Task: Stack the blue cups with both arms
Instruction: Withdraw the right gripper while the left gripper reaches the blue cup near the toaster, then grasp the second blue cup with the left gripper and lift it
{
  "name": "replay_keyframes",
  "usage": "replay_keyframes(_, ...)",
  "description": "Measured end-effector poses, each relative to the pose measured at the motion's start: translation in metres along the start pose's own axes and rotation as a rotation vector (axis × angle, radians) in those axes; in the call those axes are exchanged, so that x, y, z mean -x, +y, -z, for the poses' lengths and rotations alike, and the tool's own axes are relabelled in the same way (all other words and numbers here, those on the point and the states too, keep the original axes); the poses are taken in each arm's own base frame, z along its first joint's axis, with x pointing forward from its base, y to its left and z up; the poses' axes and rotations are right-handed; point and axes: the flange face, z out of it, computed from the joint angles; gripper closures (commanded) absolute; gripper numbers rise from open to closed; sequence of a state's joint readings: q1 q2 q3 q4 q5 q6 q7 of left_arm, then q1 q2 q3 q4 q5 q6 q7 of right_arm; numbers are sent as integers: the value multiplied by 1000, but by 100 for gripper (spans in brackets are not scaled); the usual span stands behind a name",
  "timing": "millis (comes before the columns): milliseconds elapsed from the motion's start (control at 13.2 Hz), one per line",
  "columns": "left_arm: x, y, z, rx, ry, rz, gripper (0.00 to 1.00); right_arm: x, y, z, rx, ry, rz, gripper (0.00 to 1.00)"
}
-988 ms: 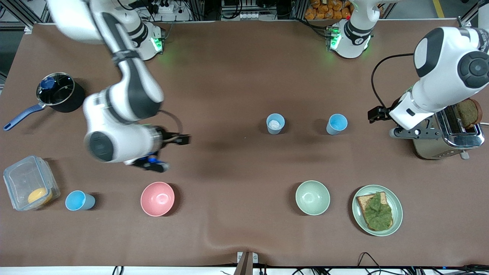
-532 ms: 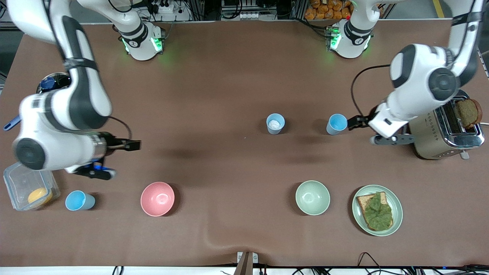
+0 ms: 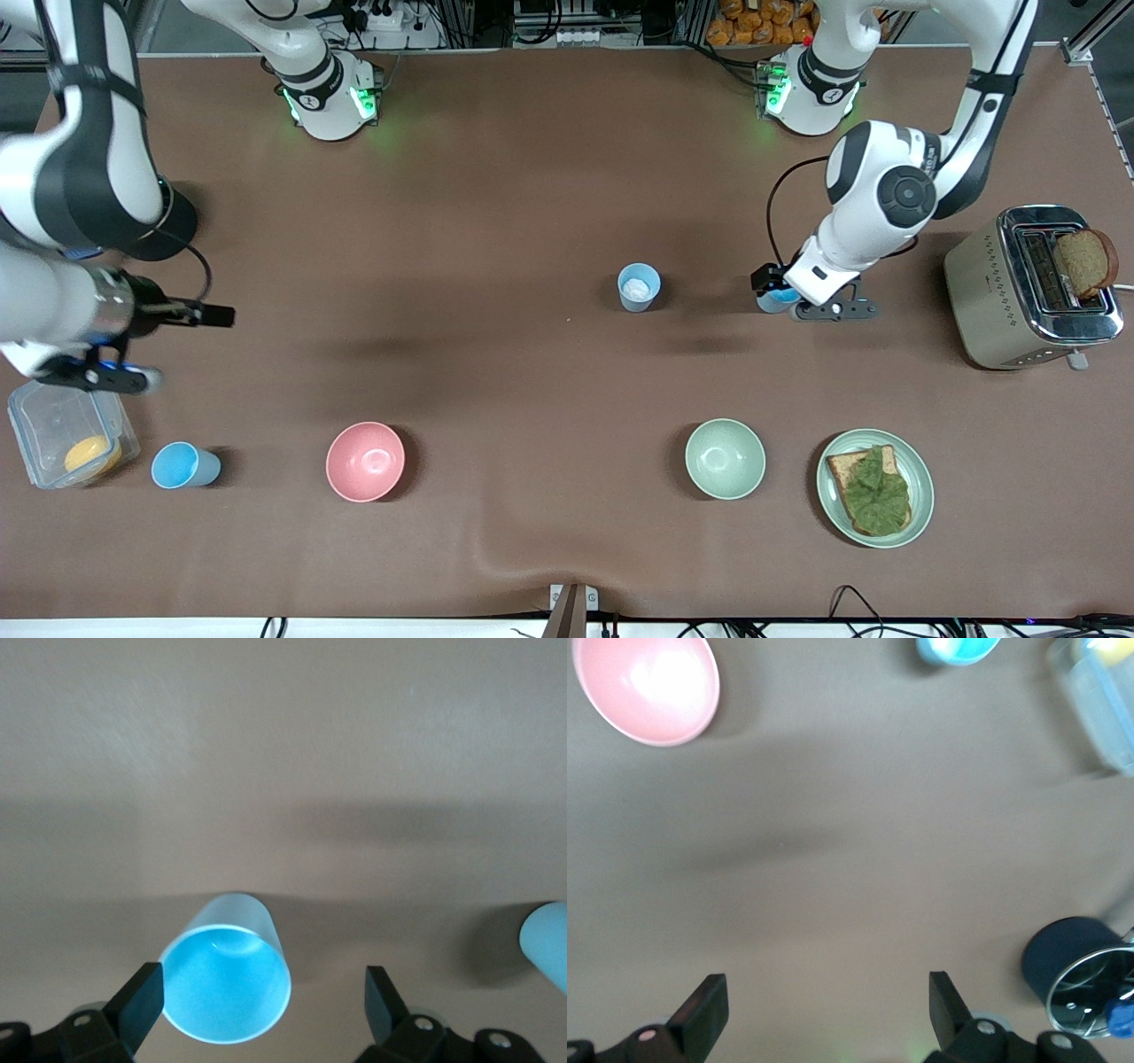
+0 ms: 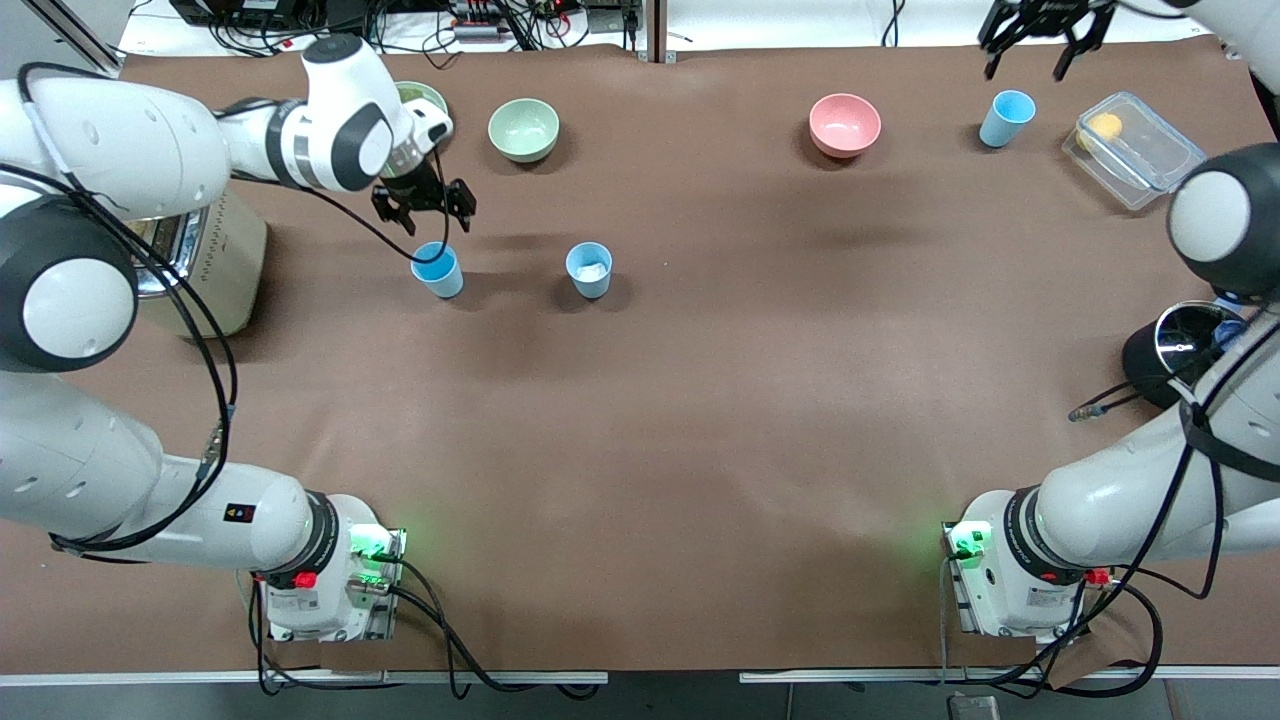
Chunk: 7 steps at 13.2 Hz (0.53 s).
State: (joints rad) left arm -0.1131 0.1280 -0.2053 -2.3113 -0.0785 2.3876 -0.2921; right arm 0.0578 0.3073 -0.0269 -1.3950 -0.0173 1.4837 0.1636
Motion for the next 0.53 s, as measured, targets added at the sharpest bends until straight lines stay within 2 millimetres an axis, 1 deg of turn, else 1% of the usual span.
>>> replay_keyframes(76,7,8,-6,1,1,14,0,15,11,19,-6,35,-13,0)
replay_keyframes(228,19,24,-16,6,10,15,0,46,38,54,-23,92,-48,0)
replay_keyframes(304,23,25,-21,5,8,15,0,61,50,70,-31,120,-62,0)
replay_keyframes(380,24,25,-24,5,8,16,0,75,58,83,-36,139,-72,0)
replay_keyframes(532,24,23,-29,9,12,20,0,96,65,103,-43,175,-80,0)
